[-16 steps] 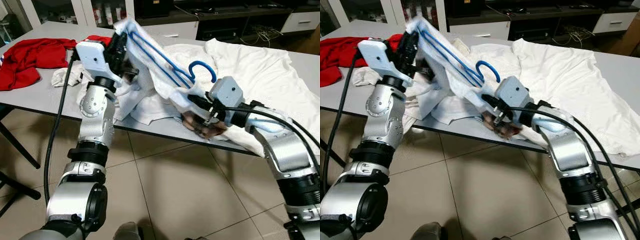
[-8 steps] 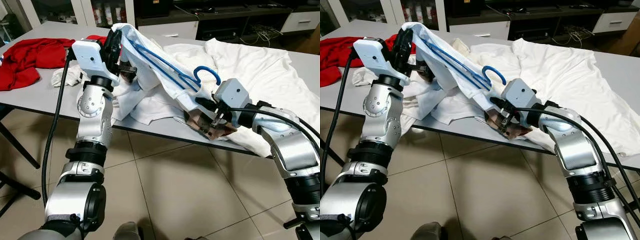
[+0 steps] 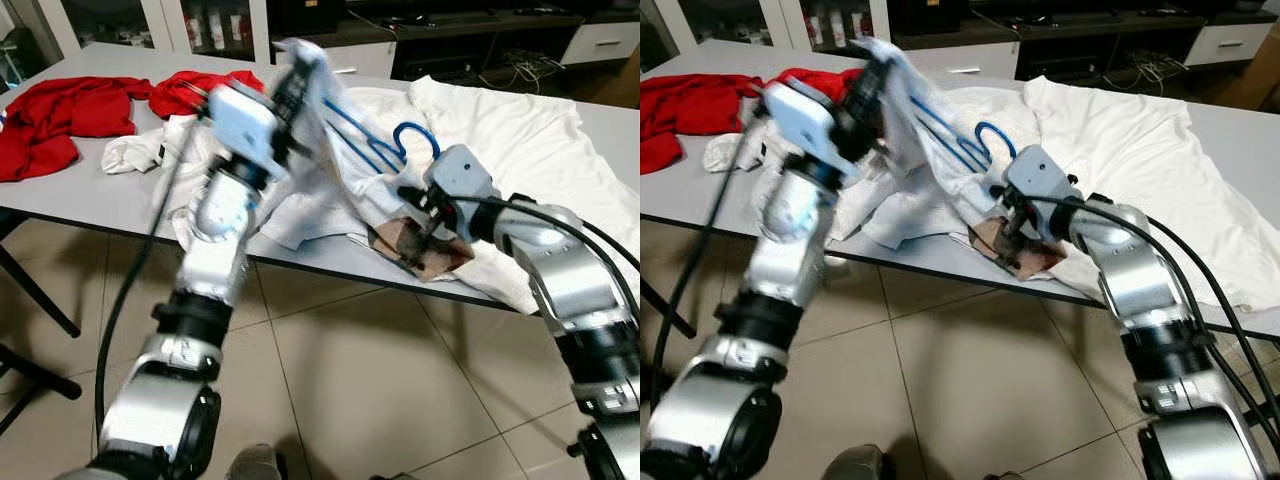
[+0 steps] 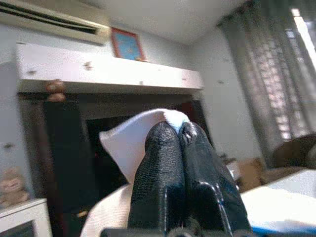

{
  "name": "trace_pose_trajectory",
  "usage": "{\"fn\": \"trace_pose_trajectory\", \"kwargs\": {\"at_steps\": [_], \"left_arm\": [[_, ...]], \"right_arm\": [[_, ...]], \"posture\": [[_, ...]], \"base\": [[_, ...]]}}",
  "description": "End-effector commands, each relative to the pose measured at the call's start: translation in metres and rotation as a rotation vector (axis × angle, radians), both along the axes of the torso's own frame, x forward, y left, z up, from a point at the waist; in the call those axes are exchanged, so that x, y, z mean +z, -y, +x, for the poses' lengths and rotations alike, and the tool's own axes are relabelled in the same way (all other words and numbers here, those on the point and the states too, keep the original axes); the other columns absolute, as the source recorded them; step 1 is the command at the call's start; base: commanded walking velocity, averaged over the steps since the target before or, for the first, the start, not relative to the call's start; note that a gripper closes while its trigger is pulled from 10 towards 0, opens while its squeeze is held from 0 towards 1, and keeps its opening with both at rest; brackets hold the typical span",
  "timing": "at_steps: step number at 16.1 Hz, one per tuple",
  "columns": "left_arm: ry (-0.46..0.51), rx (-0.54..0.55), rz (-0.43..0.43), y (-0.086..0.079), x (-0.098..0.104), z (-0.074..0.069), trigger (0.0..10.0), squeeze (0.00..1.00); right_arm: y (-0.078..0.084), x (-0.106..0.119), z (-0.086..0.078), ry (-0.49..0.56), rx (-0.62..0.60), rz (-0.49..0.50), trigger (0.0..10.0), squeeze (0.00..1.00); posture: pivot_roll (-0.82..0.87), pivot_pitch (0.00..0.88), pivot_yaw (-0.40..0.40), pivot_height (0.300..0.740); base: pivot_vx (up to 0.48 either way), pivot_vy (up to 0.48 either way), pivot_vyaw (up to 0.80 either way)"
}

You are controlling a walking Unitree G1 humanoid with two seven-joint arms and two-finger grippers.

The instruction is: Hang hanger

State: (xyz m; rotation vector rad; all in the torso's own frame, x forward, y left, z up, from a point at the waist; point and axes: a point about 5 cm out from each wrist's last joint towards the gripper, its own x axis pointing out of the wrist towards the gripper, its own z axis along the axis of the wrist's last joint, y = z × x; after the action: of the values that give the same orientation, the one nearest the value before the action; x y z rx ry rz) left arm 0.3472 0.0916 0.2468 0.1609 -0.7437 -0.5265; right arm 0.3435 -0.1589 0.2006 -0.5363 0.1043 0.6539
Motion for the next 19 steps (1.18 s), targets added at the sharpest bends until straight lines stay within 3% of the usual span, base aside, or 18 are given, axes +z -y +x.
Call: {"fn": "trace_pose_trajectory", "kwargs": {"at_steps": [1,4,6,19], "left_arm": [[0.048,-0.033,0.020,0.006,0.007,-0.005,0.0,0.00],[0.047,-0.104,0.049,0.018,0.000,-0.013,0.0,0.00],[0.043,-0.135,0.073,0.024,-0.004,-0.017,0.0,0.00],[-0.032,-0.211,0.125,0.039,-0.027,-0.026,0.0,0.00]], "right_arm": [[0.001,0.008,0.004,0.025,-0.027,0.002,0.0,0.00],[0.005,0.017,0.013,0.054,-0.091,0.017,0.0,0.00],[-0.002,0.029,0.017,0.084,-0.074,0.048,0.0,0.00],[-0.004,0.065,0.022,0.206,-0.104,0.173,0.0,0.00]], "posture": [[0.16,0.000,0.012,0.740],[0.16,0.002,0.011,0.740],[0.16,0.003,0.009,0.740],[0.16,0.000,0.011,0.740]], "base": [[0.000,0.000,0.00],[0.000,0.000,0.00],[0.000,0.000,0.00],[0.000,0.000,0.00]]}}
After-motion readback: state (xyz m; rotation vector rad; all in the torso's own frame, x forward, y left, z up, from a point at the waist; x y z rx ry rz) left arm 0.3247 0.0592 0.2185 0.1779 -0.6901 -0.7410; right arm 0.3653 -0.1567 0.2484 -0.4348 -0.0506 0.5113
